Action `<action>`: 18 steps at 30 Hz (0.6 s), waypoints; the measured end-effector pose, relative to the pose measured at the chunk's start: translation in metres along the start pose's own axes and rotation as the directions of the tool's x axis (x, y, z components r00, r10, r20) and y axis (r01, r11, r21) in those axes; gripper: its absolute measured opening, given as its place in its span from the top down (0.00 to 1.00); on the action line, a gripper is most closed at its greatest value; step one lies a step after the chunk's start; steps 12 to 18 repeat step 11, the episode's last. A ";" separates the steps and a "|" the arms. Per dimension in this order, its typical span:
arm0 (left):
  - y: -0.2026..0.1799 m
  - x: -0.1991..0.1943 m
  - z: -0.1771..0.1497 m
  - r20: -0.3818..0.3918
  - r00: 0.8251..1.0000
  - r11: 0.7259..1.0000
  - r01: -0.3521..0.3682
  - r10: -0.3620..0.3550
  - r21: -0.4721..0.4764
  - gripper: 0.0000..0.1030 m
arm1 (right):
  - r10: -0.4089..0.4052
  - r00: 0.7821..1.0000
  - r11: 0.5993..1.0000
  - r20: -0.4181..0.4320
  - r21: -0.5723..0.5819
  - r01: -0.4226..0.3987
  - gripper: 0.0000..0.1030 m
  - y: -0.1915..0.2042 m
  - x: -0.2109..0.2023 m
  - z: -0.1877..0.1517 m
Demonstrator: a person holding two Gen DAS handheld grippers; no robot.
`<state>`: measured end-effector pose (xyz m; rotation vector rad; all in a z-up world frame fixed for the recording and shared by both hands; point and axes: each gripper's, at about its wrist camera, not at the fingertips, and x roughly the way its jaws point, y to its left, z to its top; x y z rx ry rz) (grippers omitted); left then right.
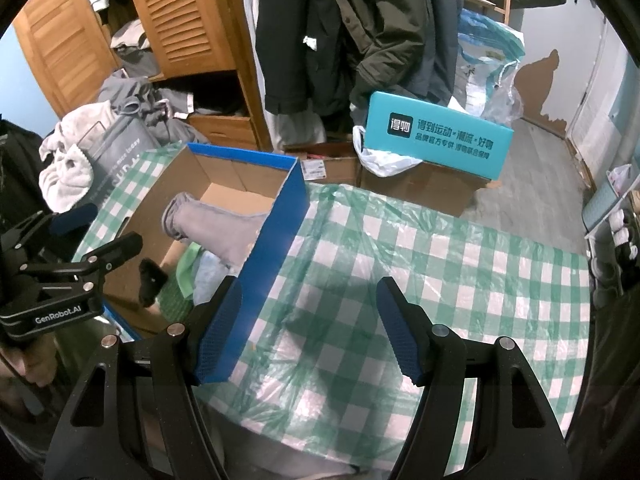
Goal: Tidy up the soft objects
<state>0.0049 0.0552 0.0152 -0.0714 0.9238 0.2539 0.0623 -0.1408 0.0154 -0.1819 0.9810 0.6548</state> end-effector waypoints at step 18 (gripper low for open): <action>-0.001 0.000 0.002 -0.013 1.000 1.000 -0.001 0.001 0.001 0.16 | 0.001 1.000 1.000 0.000 0.000 -0.001 0.33 0.002 0.000 -0.002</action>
